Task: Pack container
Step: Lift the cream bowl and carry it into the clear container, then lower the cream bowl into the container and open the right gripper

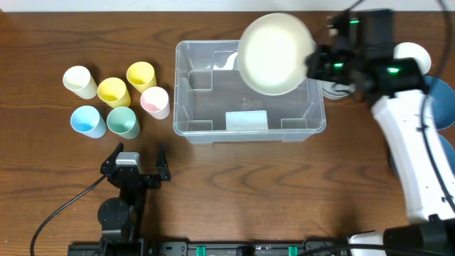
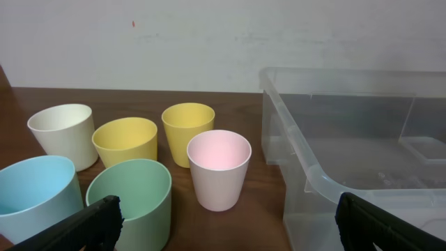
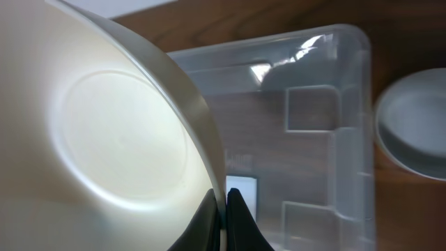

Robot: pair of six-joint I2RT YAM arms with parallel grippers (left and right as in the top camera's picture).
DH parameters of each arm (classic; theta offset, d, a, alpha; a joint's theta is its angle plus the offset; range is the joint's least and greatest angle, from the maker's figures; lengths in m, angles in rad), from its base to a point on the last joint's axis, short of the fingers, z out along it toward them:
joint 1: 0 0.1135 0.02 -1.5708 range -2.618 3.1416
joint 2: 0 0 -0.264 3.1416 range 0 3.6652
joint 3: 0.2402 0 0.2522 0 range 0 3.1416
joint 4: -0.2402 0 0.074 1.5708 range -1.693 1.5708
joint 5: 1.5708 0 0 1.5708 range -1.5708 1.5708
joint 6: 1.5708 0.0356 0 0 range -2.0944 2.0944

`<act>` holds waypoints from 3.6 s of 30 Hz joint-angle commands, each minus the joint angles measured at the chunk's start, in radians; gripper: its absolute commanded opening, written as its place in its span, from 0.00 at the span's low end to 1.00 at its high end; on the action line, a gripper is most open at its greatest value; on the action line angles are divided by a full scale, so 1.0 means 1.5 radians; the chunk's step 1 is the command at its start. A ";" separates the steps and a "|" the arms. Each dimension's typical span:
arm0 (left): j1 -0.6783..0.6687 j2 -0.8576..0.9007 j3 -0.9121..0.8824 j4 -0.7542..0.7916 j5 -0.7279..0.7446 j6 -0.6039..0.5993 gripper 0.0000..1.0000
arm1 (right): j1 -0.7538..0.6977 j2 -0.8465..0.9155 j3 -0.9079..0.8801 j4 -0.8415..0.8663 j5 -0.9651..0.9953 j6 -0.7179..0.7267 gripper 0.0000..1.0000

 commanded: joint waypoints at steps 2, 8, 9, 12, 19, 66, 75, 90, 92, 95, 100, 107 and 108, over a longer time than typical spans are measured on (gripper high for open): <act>0.003 -0.003 -0.011 -0.024 0.009 0.011 0.98 | 0.047 0.069 0.014 0.021 0.103 0.048 0.01; 0.003 -0.003 -0.011 -0.024 0.009 0.011 0.98 | 0.061 0.164 0.014 0.039 0.140 0.074 0.01; 0.003 -0.003 -0.011 -0.024 0.009 0.011 0.98 | 0.060 0.175 0.014 0.044 0.141 0.074 0.02; 0.003 -0.003 -0.011 -0.024 0.009 0.011 0.98 | 0.061 0.193 0.014 0.053 0.161 0.074 0.01; 0.003 -0.003 -0.011 -0.024 0.009 0.011 0.98 | 0.061 0.195 0.014 0.042 0.258 0.074 0.01; 0.003 -0.003 -0.011 -0.024 0.009 0.011 0.98 | 0.227 0.231 0.020 -0.017 0.045 -0.131 0.11; 0.003 -0.003 -0.011 -0.024 0.009 0.011 0.98 | 0.249 0.302 0.020 -0.031 0.045 -0.131 0.08; 0.003 -0.003 -0.011 -0.024 0.009 0.011 0.98 | 0.230 0.303 0.020 -0.035 0.151 -0.139 0.11; 0.003 -0.003 -0.011 -0.024 0.009 0.011 0.98 | 0.223 0.303 0.020 -0.028 0.156 -0.142 0.10; 0.003 -0.003 -0.011 -0.024 0.009 0.011 0.98 | 0.214 0.303 0.020 -0.019 0.161 -0.144 0.10; 0.003 -0.003 -0.011 -0.024 0.009 0.011 0.98 | 0.205 0.303 0.020 -0.003 0.163 -0.144 0.10; 0.003 -0.003 -0.011 -0.024 0.009 0.011 0.98 | 0.205 0.303 0.020 0.021 0.168 -0.144 0.10; 0.003 -0.003 -0.011 -0.024 0.009 0.011 0.98 | 0.205 0.303 0.020 0.026 0.168 -0.144 0.10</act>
